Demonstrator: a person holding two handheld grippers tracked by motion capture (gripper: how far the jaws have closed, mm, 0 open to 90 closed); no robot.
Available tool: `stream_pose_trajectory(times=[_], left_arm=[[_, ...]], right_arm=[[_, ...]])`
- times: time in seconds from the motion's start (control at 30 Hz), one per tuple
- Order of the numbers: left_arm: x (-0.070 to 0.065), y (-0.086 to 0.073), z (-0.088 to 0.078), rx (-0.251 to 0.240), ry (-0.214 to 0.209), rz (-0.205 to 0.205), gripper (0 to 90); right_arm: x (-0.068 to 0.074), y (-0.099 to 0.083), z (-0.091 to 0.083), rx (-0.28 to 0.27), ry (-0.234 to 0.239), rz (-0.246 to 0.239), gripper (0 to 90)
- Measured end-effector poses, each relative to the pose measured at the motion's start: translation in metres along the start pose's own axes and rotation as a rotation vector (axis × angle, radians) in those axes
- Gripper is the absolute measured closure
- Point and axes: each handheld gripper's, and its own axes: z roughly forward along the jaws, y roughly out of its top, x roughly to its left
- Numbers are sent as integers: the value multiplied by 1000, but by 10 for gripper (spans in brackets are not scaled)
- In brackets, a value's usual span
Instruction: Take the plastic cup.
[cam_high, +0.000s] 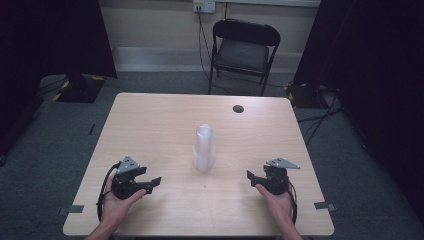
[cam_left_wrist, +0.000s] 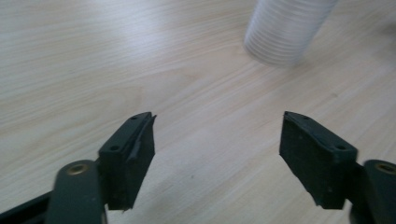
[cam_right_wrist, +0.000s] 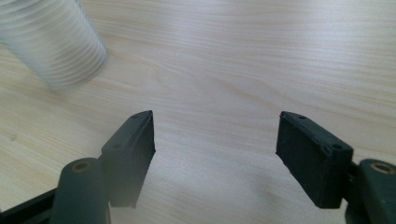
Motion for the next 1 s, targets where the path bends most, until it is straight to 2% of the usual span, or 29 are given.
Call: stream_pose_trajectory(times=[0.07,0.17,0.27,0.4,0.57,0.7,0.73,0.83,0.9,1.0], left_arm=[[1,0,0,-1,-6,-7,277],[1,1,0,2,-14,-10,272],[0,2,1,0,-4,0,244],[1,2,4,19,-22,6,256],[0,2,5,3,-27,3,248],[-1,2,7,16,-37,3,211],[-2,1,6,17,-31,4,203],[-2,1,5,19,-36,7,202],[-3,1,4,18,-45,16,207],[-4,1,4,12,-55,12,213]], right_arm=[[0,0,-1,-5,2,-2,279],[2,-1,-3,-22,28,-3,353],[3,-2,-4,-29,41,-3,352],[5,-2,-4,-32,38,-14,351],[7,0,-2,-20,64,-6,344],[13,4,-3,-23,77,-34,337],[16,5,-4,-22,73,-55,316],[18,5,-4,-31,81,-62,313],[21,6,-6,-40,113,-67,345],[22,6,-8,-62,132,-66,390]])
